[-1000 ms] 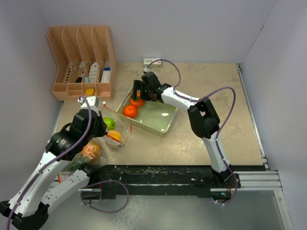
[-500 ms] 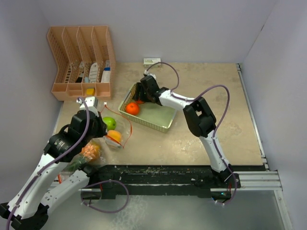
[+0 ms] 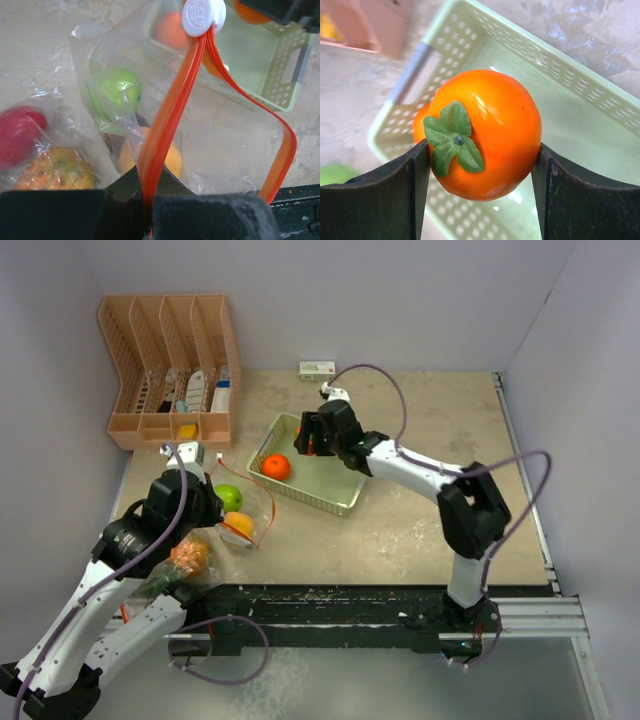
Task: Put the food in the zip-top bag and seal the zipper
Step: Pick up the fake fruit from the bin, then place the fake fruit in the zipper food storage bag.
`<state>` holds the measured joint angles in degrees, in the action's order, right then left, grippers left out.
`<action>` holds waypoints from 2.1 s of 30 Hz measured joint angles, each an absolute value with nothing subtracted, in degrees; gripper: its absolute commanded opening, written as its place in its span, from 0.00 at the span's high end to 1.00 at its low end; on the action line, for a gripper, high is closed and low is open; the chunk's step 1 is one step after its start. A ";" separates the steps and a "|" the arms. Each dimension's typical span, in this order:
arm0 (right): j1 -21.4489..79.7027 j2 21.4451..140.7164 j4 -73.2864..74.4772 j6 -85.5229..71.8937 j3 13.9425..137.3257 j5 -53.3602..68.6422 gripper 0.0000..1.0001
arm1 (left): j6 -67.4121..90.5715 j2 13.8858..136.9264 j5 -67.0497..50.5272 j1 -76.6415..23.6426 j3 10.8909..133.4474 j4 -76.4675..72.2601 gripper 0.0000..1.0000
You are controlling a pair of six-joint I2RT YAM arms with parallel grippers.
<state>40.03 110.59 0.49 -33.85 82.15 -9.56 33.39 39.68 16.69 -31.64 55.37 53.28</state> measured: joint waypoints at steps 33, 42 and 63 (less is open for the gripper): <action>66.32 92.86 2.72 -21.37 79.15 2.87 0.21 | 33.39 39.68 18.24 -31.64 53.98 52.75 1.00; 66.19 94.15 5.91 -21.10 83.66 -6.76 0.00 | 33.39 39.35 18.24 -31.64 53.98 52.77 1.00; 50.57 87.94 11.38 -29.47 83.00 -16.43 0.01 | 33.69 31.27 18.90 -31.64 51.96 50.26 1.00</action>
<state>50.57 87.94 11.38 -29.47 83.00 -16.43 33.69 31.27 18.90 -31.64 51.96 50.26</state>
